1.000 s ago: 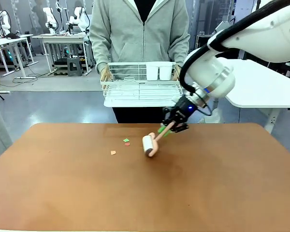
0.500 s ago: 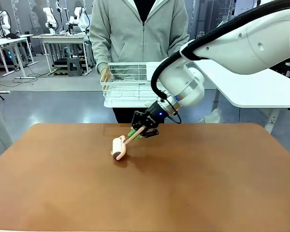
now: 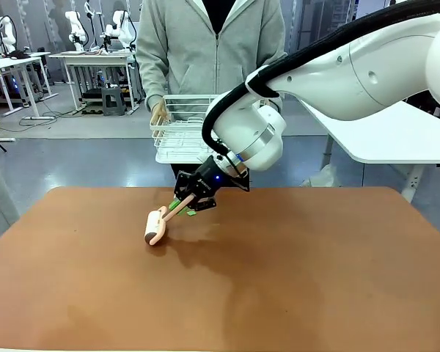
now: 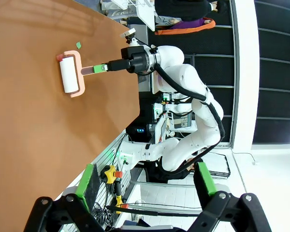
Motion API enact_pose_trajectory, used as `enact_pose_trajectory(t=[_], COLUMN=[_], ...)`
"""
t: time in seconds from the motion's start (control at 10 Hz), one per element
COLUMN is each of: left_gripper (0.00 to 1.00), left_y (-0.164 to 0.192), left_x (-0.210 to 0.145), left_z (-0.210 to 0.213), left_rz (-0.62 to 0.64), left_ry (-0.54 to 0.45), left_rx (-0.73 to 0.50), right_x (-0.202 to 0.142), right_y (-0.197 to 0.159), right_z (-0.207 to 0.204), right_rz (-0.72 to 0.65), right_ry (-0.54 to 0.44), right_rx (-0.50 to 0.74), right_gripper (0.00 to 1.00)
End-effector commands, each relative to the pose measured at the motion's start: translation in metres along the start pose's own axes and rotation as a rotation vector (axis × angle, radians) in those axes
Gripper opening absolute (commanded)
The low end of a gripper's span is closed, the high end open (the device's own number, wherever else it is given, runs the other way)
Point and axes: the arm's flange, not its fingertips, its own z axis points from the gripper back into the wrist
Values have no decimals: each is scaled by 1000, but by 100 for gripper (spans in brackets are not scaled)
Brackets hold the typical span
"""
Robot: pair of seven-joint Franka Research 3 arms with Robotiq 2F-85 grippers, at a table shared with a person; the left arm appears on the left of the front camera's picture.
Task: Clean the table.
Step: Clean the table with the Lint Roller when the human lifts the Dish drying rack.
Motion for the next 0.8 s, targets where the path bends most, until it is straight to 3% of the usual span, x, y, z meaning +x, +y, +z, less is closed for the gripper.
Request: enact_pose_trajectory(t=[0.0, 0.2, 0.4, 0.5, 0.7], left_gripper=[100, 100, 100, 100, 100], left_y=[0, 0, 0, 0, 0], left_x=[-2, -2, -2, -2, -2], left_z=[2, 2, 2, 2, 2], left_rz=[-3, -3, -3, -3, -3], left_ry=[2, 2, 2, 2, 2], left_rx=[10, 10, 10, 10, 10], right_x=[-5, -1, -5, -11, -16], right_y=[-3, 9, 27, 27, 2], right_z=[-5, 21, 79, 102, 160], right_rz=[-14, -31, -19, -10, -34], right_ry=[-79, -135, -187, -82, 15], right_rx=[39, 54, 51, 0, -111], right_gripper=[22, 22, 22, 22, 22])
